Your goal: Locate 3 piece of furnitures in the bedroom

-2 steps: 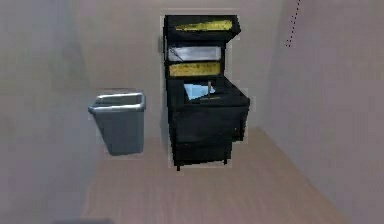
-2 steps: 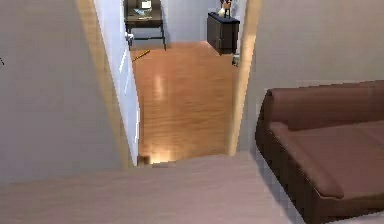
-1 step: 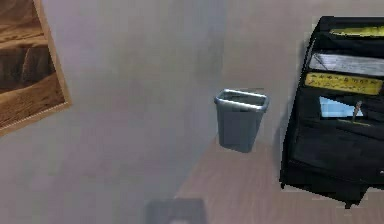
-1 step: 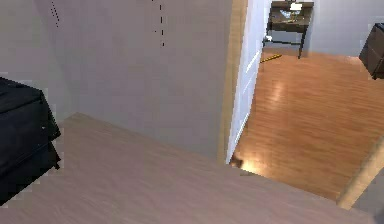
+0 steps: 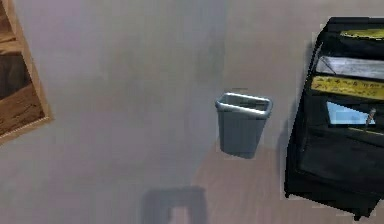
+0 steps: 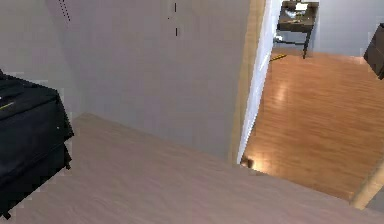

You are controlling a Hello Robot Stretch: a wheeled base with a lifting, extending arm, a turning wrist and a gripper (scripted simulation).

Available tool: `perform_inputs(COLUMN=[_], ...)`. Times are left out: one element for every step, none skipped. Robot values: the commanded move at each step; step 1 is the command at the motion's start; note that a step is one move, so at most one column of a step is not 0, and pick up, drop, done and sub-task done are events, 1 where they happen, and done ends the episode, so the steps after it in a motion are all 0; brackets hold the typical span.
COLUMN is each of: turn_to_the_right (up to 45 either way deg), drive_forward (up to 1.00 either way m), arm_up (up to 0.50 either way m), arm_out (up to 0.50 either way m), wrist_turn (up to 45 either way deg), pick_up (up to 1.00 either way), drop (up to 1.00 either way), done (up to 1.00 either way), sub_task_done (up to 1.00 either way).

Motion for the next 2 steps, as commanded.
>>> perform_inputs(turn_to_the_right=[45.0,39.0], drive_forward=[0.0,0.0], arm_up=[0.0,0.0], arm_out=[0.0,0.0], wrist_turn=[0.0,0.0], pick_up=[0.0,0.0], drop=[0.0,0.0], done=[0.0,0.0], sub_task_done=[0.0,0.0])
